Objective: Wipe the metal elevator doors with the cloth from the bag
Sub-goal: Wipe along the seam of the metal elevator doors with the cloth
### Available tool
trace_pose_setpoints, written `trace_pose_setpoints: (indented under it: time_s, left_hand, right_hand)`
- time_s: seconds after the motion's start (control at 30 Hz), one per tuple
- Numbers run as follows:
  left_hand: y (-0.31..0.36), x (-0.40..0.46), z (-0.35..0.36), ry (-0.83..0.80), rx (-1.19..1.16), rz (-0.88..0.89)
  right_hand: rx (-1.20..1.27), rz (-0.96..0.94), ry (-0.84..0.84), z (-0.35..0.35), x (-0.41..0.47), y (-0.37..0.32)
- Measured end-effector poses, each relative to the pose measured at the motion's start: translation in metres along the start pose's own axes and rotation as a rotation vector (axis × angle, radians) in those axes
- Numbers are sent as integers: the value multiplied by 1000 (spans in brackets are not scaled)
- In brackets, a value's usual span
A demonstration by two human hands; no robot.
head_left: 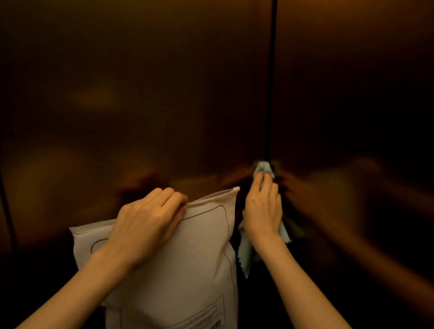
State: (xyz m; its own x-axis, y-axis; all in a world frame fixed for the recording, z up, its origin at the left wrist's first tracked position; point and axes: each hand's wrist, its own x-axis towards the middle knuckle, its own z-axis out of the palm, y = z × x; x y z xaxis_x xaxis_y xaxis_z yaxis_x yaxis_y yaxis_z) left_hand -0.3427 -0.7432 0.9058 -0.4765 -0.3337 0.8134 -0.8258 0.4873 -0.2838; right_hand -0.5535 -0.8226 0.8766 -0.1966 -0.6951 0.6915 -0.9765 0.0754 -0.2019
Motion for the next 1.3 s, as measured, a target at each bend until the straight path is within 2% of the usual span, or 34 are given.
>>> trace_pose_setpoints:
  time_s: [0.1, 0.23, 0.4, 0.5, 0.7, 0.9, 0.97, 1.13, 1.3]
  left_hand:
    - [-3, 15, -2, -7, 7, -58]
    - [-4, 28, -7, -13, 61, -120]
    - [0, 30, -13, 1, 82, -186]
    - [2, 29, -14, 18, 73, -191]
    - [3, 10, -14, -14, 59, -205]
    - [3, -20, -4, -90, 61, -214]
    - [3, -25, -5, -113, 56, -219]
    - [-2, -27, -6, -106, 45, -189]
    - [2, -34, -3, -120, 22, -196]
  right_hand:
    - [-27, -43, 123, -31, 46, -11]
    - [-72, -94, 208, -69, 99, -23]
    - [-231, -161, 278, -48, 90, -11]
    - [-224, -218, 221, -11, 49, 7]
    - [-117, -184, -24, 47, -50, 36]
    - [-14, -106, -188, 49, -69, 40]
    - [53, -116, -195, 37, -58, 35]
    - [107, -105, -56, 9, -21, 21]
    - [206, -26, -146, 41, -55, 32]
